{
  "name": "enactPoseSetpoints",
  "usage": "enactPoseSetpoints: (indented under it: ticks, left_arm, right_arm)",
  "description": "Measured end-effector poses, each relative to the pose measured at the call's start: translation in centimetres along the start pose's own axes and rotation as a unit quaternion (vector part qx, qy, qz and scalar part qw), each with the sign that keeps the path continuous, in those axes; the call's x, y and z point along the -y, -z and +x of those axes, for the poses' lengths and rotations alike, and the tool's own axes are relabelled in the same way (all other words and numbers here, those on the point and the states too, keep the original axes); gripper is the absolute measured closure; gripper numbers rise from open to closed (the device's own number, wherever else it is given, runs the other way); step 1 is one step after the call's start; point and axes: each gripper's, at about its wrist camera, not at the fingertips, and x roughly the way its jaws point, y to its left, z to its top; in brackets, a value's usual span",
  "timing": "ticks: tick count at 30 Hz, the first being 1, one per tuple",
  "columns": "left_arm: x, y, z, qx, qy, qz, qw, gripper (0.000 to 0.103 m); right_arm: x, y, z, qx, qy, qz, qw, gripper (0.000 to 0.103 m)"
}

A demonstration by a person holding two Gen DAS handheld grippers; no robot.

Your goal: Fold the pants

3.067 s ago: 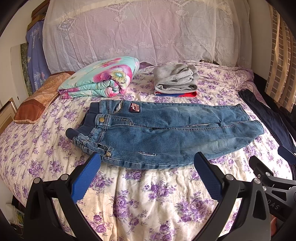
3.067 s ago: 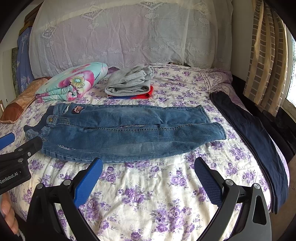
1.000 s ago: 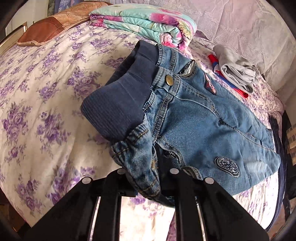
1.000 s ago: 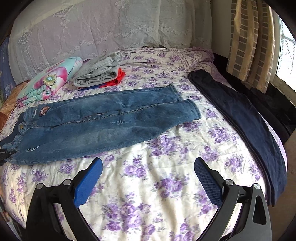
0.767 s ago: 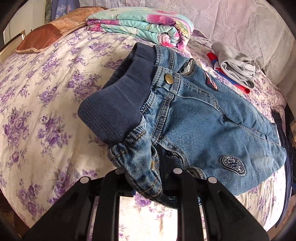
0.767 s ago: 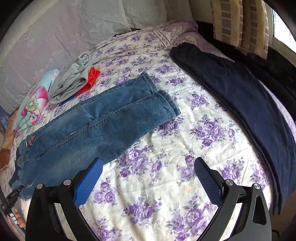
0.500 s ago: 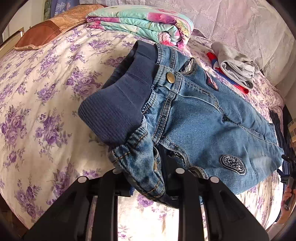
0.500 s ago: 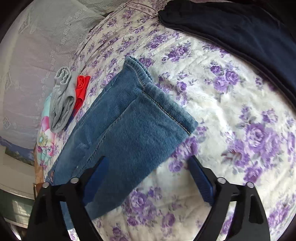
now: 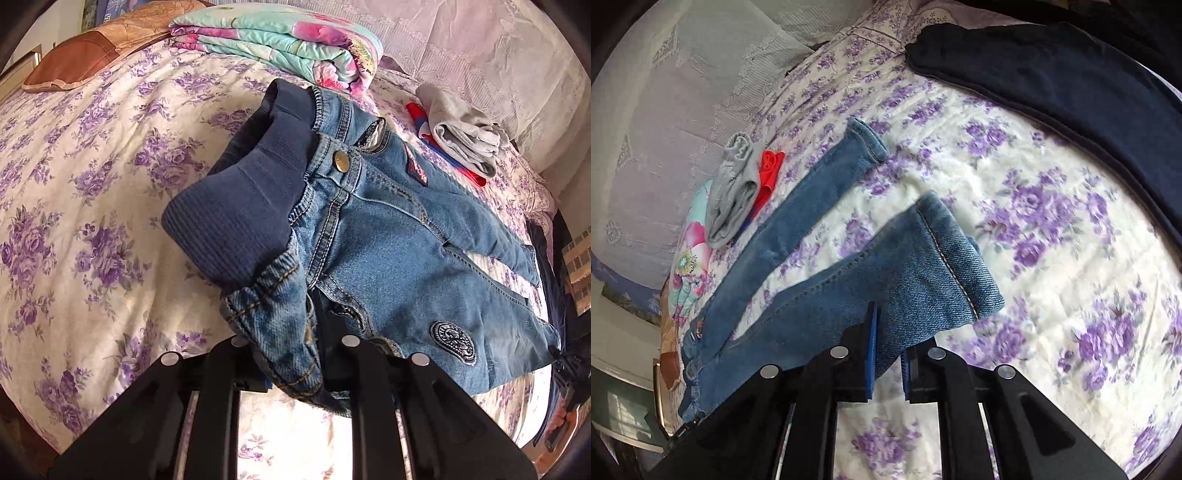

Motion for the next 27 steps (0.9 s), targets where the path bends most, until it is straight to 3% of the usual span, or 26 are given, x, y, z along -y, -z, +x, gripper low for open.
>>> enactPoseSetpoints:
  ticks: [1,3,4,5,6,7,8,10,13,15,17,19,21,22,24,26,27]
  left_arm:
    - [0.0,-0.1,0.5,-0.004,-0.004,-0.001,1.0000,0.086]
    - [0.4,-0.1,0.6,0.001,-0.016,0.009,0.9998,0.083]
    - [0.7,-0.1,0.1,0.003,-0.023,0.016,0.9996,0.078]
    - [0.9,0.0,-0.5,0.007,-0.032,0.026,0.9991,0.066]
    - [1.0,0.2,-1.3,0.012,-0.036,0.035,0.9987,0.055]
    - [0.8,0.5,-2.5,0.019,-0.029,0.040,0.9986,0.035]
    - [0.4,0.9,-3.8,0.032,-0.022,0.040,0.9984,0.031]
    - [-0.2,1.5,-6.6,0.062,-0.029,0.042,0.9968,0.031]
    - [-0.6,0.1,-9.4,0.095,-0.045,0.050,0.9932,0.031]
    - [-0.2,-2.7,-9.7,0.096,-0.037,0.060,0.9929,0.031]
    - [0.7,-6.3,-8.6,0.084,-0.029,0.062,0.9941,0.031]
    - [2.3,-9.8,-6.3,0.051,0.008,0.080,0.9954,0.031]
    - [4.3,-12.4,-3.1,0.006,0.043,0.103,0.9937,0.031]
    - [5.5,-13.2,-1.2,-0.008,0.041,0.119,0.9921,0.031]
    - [7.0,-14.5,2.6,-0.038,0.015,0.143,0.9889,0.046]
    - [7.3,-15.2,6.3,-0.079,-0.001,0.140,0.9870,0.080]
    - [7.0,-15.6,8.1,-0.095,-0.016,0.129,0.9870,0.089]
  right_arm:
    - [0.7,0.5,1.0,-0.005,0.024,0.000,1.000,0.074]
    - [1.2,1.0,1.9,0.008,0.025,-0.011,1.000,0.070]
    - [0.8,0.9,1.8,0.004,0.024,-0.023,0.999,0.055]
    - [0.2,0.9,1.7,-0.007,0.020,-0.032,0.999,0.036]
    - [-0.4,0.9,1.4,-0.011,0.023,-0.040,0.999,0.031]
    - [-1.0,1.0,0.8,-0.007,0.039,-0.050,0.998,0.028]
    - [-1.5,1.1,0.0,0.001,0.063,-0.061,0.996,0.028]
    - [-2.3,1.6,-1.9,0.025,0.095,-0.081,0.992,0.027]
    - [-3.5,1.7,-5.2,0.087,0.129,-0.104,0.982,0.014]
    - [-4.7,0.8,-6.1,0.095,0.101,-0.119,0.983,0.011]
    - [-5.9,-0.8,-5.6,0.071,0.052,-0.123,0.988,0.011]
    - [-7.1,-2.8,-4.1,0.047,0.015,-0.120,0.992,0.011]
    - [-7.9,-5.2,-1.8,0.025,0.000,-0.114,0.993,0.011]
    - [-8.5,-6.2,-0.6,0.015,0.003,-0.108,0.994,0.011]
    - [-9.0,-8.2,1.9,-0.006,0.013,-0.096,0.995,0.011]
    - [-8.9,-10.0,4.4,-0.024,0.025,-0.083,0.996,0.011]
    - [-8.9,-11.0,5.6,-0.034,0.028,-0.073,0.996,0.011]
